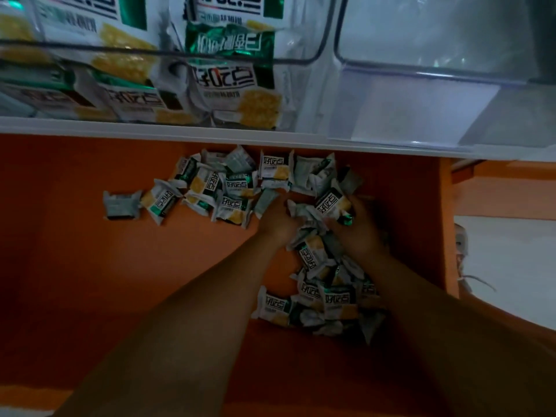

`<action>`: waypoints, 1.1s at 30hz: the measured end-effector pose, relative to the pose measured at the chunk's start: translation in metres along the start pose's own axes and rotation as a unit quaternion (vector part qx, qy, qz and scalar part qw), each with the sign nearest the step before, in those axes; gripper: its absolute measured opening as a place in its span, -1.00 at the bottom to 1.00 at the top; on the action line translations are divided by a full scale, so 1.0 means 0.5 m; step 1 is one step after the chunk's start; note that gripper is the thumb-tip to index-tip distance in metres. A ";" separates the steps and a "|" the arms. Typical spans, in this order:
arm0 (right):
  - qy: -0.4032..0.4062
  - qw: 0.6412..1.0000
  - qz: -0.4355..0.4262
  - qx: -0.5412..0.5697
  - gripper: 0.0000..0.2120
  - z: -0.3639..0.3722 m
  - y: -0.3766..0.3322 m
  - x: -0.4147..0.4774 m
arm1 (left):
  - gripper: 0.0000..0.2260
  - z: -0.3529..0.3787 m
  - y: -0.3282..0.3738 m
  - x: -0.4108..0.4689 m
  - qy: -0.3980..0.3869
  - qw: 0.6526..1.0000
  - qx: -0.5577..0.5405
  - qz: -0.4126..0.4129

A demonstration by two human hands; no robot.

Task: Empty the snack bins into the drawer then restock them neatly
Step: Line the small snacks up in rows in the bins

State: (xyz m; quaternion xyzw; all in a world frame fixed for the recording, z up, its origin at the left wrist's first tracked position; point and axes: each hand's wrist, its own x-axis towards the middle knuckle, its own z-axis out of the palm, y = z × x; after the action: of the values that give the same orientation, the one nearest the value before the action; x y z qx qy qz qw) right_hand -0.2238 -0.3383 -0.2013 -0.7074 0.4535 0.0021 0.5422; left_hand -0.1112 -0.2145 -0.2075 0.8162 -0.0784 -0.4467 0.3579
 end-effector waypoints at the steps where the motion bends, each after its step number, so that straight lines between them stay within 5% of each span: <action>1: -0.012 1.000 0.006 -0.009 -0.37 0.000 -0.002 -0.004 | -0.72 -0.007 -0.002 -0.009 -0.003 1.000 -0.007 -0.018; 7: -0.042 0.995 0.009 -0.092 -0.39 -0.027 -0.025 -0.037 | -0.75 -0.068 -0.021 -0.078 0.023 0.994 -0.101 -0.037; 10: -0.037 0.988 -0.007 -0.147 -0.41 -0.045 -0.054 -0.065 | -0.60 -0.104 -0.007 -0.130 0.021 0.990 -0.134 -0.030; 18: -0.114 0.979 -0.163 -0.032 -0.66 -0.088 -0.263 -0.262 | -0.72 -0.198 0.122 -0.330 0.003 0.958 -0.281 0.049; 21: -0.112 0.967 -0.227 -0.045 -0.61 -0.110 -0.326 -0.325 | -0.73 -0.222 0.169 -0.416 -0.072 0.933 -0.339 0.094; 25: -0.128 0.946 -0.286 -0.085 -0.54 -0.131 -0.389 -0.386 | -0.19 -0.241 0.193 -0.486 -0.024 0.949 -0.283 0.136; 30: -0.179 0.938 -0.279 -0.102 -0.20 -0.183 -0.460 -0.416 | -0.57 -0.275 0.226 -0.513 0.051 0.941 -0.283 0.177; 33: -0.176 0.948 -0.259 -0.058 -0.30 -0.216 -0.496 -0.402 | -0.27 -0.304 0.237 -0.507 0.059 0.940 -0.283 0.184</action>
State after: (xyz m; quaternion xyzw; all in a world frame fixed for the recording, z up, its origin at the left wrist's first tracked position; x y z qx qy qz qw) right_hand -0.2352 -0.2927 0.1324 -0.8194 0.1510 0.0122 0.5529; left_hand -0.1184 -0.1095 0.0931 0.6776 -0.0762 -0.3281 0.6537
